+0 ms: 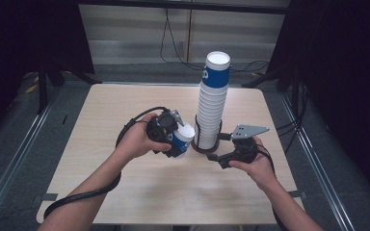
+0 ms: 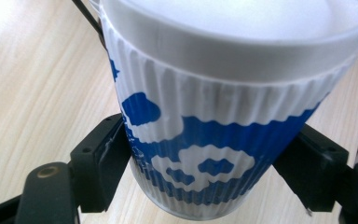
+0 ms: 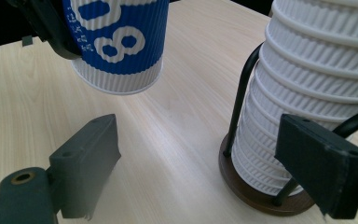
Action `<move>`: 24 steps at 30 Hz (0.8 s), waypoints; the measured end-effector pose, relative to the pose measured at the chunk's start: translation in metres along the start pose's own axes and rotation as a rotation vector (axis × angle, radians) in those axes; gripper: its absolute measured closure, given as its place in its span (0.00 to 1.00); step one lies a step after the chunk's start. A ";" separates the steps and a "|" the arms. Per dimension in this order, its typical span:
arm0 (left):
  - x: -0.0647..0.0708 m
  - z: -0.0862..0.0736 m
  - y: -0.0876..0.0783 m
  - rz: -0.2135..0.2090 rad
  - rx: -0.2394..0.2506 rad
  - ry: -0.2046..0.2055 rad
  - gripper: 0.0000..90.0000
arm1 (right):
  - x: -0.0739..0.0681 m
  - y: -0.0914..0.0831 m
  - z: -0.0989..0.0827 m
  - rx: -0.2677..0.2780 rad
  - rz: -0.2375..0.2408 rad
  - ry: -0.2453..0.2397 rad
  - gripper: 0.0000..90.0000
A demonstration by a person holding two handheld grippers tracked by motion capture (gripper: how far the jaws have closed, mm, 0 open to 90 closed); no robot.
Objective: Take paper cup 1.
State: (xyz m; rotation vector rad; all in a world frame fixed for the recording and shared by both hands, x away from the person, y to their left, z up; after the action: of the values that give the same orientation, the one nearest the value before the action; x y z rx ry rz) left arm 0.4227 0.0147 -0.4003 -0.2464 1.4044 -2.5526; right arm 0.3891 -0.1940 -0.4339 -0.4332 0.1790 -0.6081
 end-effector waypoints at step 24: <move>0.011 0.005 0.022 -0.042 -0.202 0.093 0.25 | -0.007 0.002 -0.002 -0.032 0.083 -0.037 0.15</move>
State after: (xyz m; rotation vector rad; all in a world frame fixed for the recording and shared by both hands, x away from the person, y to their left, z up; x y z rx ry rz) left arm 0.4158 -0.0042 -0.4157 -0.1938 1.7118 -2.4840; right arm 0.3834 -0.1890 -0.4367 -0.4651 0.1705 -0.5162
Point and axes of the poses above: each handheld gripper's, and its own axes: y roughly forward along the jaws, z roughly out of its top, x roughly to its right, the point moved 5 cm from there along y, roughly forward along the jaws, and after that the axes turned 4 degrees about x, right-handed, at the moved point
